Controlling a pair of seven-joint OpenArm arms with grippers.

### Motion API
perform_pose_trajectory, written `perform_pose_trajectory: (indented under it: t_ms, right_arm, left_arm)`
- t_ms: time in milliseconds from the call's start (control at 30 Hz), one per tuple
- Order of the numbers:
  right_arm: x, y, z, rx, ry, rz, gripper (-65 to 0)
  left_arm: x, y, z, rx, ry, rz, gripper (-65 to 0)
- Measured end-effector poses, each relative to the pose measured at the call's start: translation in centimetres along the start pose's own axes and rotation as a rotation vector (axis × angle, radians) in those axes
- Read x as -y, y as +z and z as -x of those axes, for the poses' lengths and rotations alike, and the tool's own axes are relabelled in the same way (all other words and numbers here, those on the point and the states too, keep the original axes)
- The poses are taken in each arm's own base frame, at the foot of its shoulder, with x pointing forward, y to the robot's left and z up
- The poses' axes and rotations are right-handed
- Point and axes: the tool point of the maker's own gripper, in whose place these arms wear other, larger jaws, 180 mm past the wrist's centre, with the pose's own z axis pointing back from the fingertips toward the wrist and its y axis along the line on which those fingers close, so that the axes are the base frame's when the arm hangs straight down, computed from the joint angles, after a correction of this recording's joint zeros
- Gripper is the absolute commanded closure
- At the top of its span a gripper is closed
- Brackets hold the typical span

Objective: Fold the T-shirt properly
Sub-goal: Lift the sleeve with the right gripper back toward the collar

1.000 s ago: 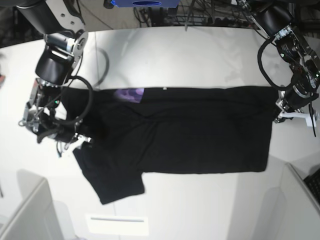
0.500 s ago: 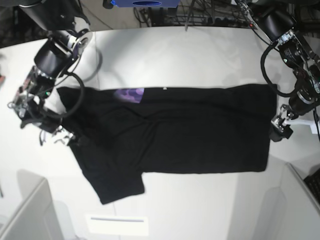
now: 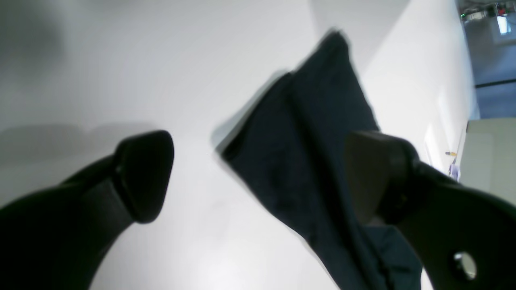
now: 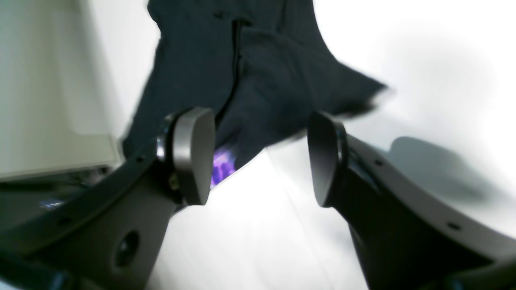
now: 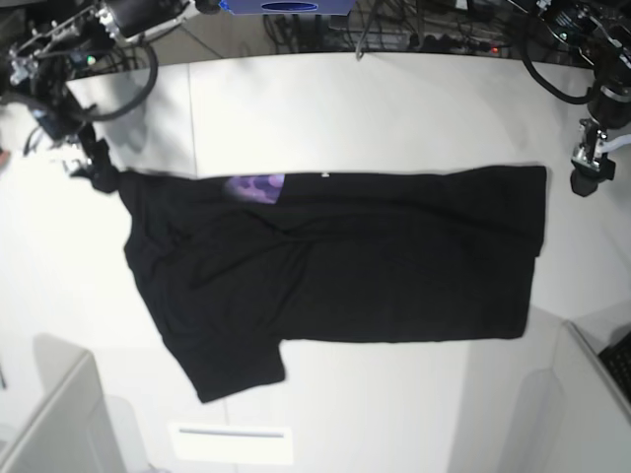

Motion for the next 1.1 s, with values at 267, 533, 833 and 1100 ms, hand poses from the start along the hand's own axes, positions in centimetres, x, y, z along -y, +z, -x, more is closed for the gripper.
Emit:
perform_pose_trajectory:
  t_ms: [267,533,833,1100]
  right_arm:
    - [2.4,0.0,1.8,-0.001,-0.133,-0.014,-33.5]
    - [3.8,-1.5,2.4,0.011,-0.221,-0.022,-33.5]
    - [4.5,-4.5,2.8,-0.004,-0.373,-0.023,-33.5]
    - [3.9,-6.4,2.1,0.015,-0.409,-0.043,-32.7]
  left_arm:
    - [0.0,-4.1,2.5,-0.099,-0.086,-0.05,-65.0]
    - [0.3,-6.9,4.2,-0.114,-0.084,-0.027,-53.0]
    - [0.9,-7.6,6.1,-0.172,-0.092,-0.023,-19.4]
    - [0.9,-7.4,5.3,-0.175,-0.124,-0.025,0.0]
